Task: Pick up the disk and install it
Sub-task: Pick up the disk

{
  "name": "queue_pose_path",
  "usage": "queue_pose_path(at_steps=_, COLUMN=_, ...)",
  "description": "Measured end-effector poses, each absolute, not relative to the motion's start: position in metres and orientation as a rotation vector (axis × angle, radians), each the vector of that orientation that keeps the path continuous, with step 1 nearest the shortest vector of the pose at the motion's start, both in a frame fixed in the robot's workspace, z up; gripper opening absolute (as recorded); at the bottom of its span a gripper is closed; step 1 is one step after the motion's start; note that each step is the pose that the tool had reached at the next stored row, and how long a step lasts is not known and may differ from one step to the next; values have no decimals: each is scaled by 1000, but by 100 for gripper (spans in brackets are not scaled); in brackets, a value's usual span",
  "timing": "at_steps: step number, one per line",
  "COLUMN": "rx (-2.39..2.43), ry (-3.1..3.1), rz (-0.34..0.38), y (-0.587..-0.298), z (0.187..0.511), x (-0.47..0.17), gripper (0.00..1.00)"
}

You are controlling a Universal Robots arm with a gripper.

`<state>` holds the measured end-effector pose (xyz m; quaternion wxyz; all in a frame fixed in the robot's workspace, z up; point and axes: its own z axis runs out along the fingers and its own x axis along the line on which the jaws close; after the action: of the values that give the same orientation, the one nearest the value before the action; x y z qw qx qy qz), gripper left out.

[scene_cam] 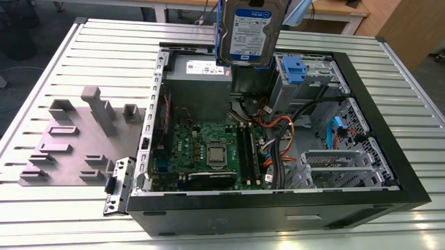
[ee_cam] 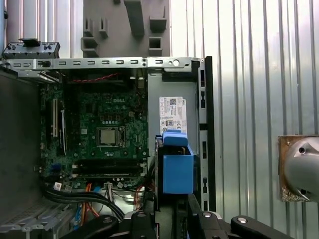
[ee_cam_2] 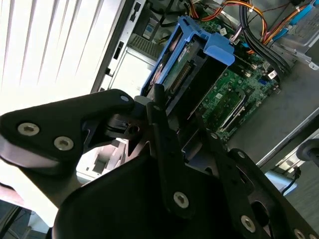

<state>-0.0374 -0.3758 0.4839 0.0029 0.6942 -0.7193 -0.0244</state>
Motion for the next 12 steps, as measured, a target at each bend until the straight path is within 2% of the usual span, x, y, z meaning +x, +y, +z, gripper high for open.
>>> queue_pose_path(at_steps=12, rx=2176, ry=-2254, rz=-73, y=-389, z=484, x=-37, gripper=35)
